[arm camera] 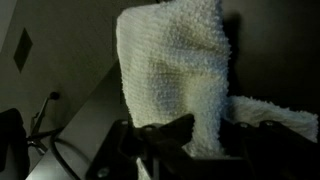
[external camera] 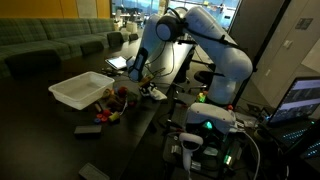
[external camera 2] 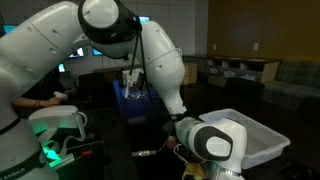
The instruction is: Use the towel to push all the contents on the table to the left
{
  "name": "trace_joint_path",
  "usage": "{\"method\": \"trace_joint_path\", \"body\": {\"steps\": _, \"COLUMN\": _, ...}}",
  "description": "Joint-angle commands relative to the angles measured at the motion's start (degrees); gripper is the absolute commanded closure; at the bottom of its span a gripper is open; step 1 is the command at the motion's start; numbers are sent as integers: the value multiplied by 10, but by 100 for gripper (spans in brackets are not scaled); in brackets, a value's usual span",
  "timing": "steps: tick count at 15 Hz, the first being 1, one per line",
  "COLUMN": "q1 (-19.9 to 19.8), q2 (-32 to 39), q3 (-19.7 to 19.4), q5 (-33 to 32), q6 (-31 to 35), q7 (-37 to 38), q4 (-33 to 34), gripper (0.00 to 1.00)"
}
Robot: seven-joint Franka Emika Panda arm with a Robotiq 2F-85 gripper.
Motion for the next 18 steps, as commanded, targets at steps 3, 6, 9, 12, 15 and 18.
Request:
{"method": "trace_joint_path", "body": {"steps": 3, "q1": 5, "q2": 27, "q3": 33, "q5": 16, "q6": -30, "q7": 28, "q4": 79, "gripper": 90}}
{"method": "trace_joint_path", "body": {"steps": 6, "q1": 21, "q2": 19, "q3": 59, "q5": 17, "q6": -57, "q7": 32, "q4": 71, "gripper": 90}}
{"method": "trace_joint_path", "body": {"steps": 9, "q1": 46, "q2": 7, "q3": 74, "q5": 12, "q6": -104, "q7": 44, "q4": 57, "gripper": 90}}
{"method": "trace_joint_path", "body": {"steps": 12, "q1": 64, "q2": -1, "q3": 96, "q5": 20, "q6": -147, "q7": 63, "q4": 53, "gripper": 90}}
{"method": "trace_joint_path", "body": {"steps": 15, "q1": 72, "q2": -6, "q3": 127, "q5": 37, "q6": -149, "q7": 72, "q4": 58, "gripper": 90}}
{"method": "trace_joint_path", "body": {"steps": 18, "q1": 87, "q2": -6, "q3": 150, "q5": 47, "q6": -139, "q7": 86, "q4": 65, "gripper": 90}}
